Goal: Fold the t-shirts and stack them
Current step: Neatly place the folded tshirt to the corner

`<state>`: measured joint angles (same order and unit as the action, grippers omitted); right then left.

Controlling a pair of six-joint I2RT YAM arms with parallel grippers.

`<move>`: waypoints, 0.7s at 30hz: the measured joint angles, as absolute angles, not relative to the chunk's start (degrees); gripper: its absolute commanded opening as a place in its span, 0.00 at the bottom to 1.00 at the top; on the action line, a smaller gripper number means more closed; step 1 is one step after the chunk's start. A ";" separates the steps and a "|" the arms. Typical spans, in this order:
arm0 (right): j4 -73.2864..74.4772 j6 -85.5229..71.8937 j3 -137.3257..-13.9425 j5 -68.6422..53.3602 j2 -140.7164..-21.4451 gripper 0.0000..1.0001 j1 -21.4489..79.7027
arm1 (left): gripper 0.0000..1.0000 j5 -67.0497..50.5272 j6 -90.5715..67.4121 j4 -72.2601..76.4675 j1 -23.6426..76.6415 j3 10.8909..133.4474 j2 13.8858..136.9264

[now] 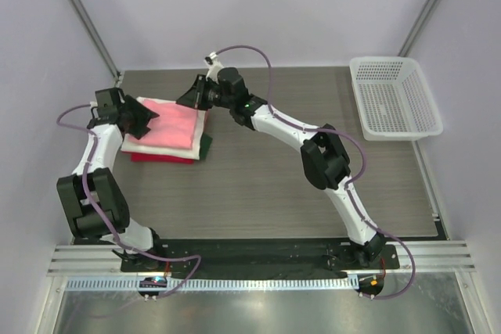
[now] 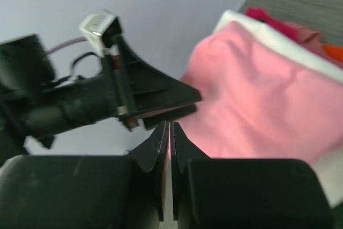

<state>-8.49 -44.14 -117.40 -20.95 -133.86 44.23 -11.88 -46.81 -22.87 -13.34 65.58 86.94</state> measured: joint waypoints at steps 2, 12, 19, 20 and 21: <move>-11.88 -47.64 -117.93 -24.03 -134.96 0.07 44.60 | 0.58 -12.64 -48.16 -21.12 -14.74 63.55 87.48; -17.89 -59.05 -109.47 -32.56 -140.11 0.04 45.45 | 0.61 -15.88 -53.82 -9.02 -18.65 52.60 83.68; -14.92 -57.49 -107.55 -33.52 -139.70 0.04 45.45 | 0.62 -15.84 -53.82 -8.10 -18.76 52.47 81.28; -14.63 -57.14 -107.20 -33.67 -139.17 0.04 45.45 | 0.62 -15.86 -53.84 -8.14 -18.79 52.90 81.23; -14.39 -56.95 -106.89 -33.69 -138.61 0.04 45.45 | 0.62 -15.86 -53.89 -8.16 -18.81 53.43 81.23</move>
